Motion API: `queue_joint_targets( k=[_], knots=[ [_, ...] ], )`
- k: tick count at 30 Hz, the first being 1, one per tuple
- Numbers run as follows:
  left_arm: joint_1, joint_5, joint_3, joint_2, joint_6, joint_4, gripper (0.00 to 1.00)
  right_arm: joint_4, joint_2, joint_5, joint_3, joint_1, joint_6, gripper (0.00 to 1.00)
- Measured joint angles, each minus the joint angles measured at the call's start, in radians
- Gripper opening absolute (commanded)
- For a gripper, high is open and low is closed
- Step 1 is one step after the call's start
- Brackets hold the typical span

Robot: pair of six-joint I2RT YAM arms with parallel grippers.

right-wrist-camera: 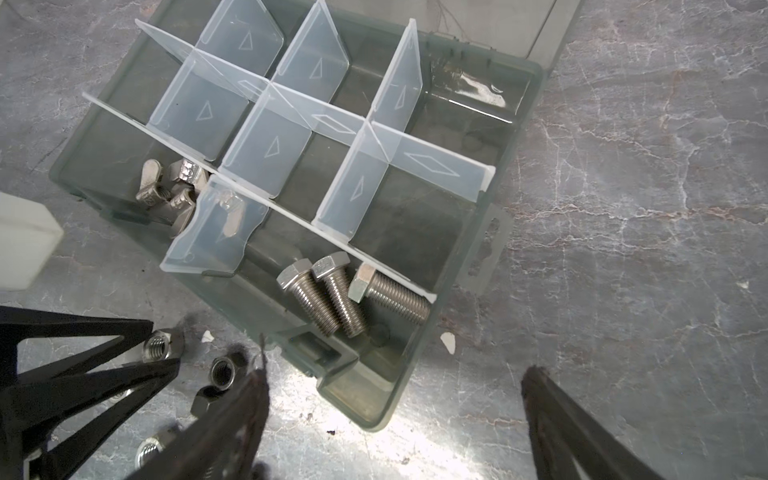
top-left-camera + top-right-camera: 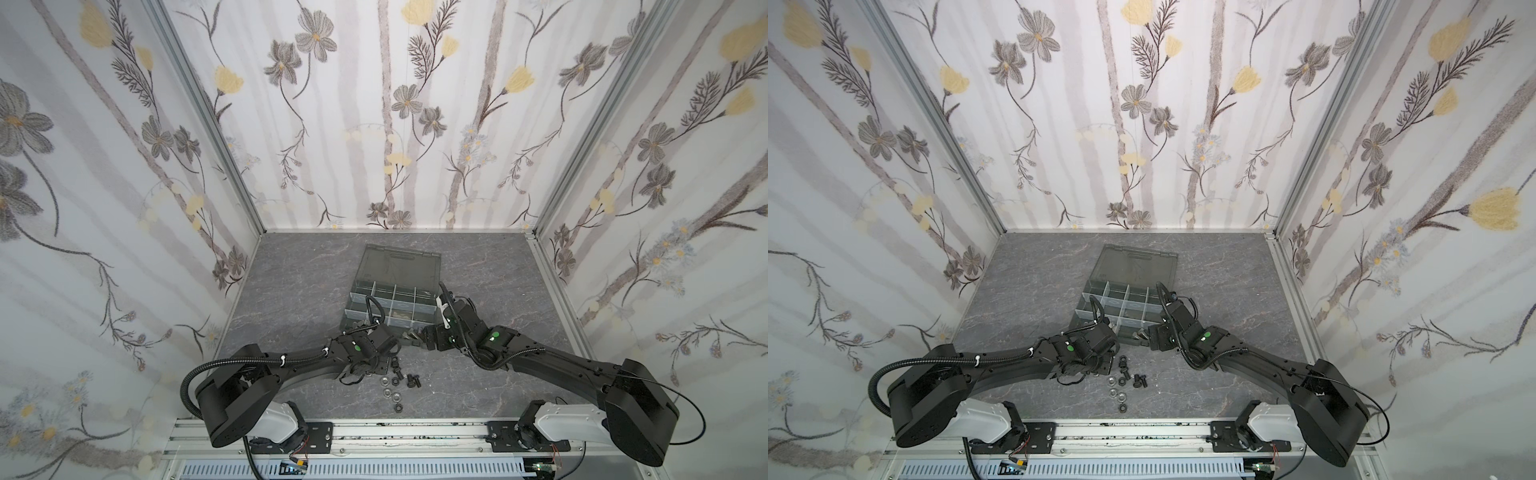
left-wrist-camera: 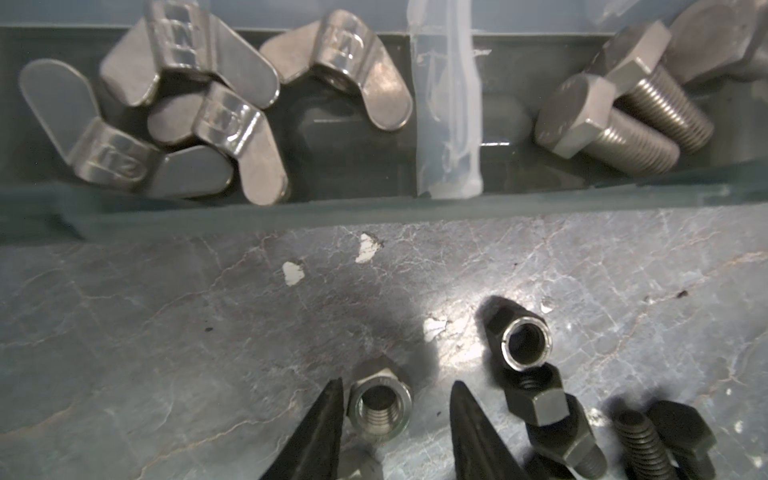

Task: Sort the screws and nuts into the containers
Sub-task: 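Lower the left gripper onto a silver hex nut while the right gripper draws back, then close the left gripper on the silver hex nut and lift it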

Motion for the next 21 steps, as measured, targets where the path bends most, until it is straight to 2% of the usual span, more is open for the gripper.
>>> queue_joint_targets(
  k=[12, 21],
  knots=[
    [-0.023, -0.041, 0.032, 0.065, 0.025, -0.036, 0.23, 0.0, 0.0, 0.0, -0.006, -0.011, 0.0, 0.94],
    [-0.022, -0.046, 0.075, 0.054, 0.026, -0.06, 0.22, 0.0, -0.009, 0.0, -0.01, -0.016, 0.0, 0.94]
  ],
)
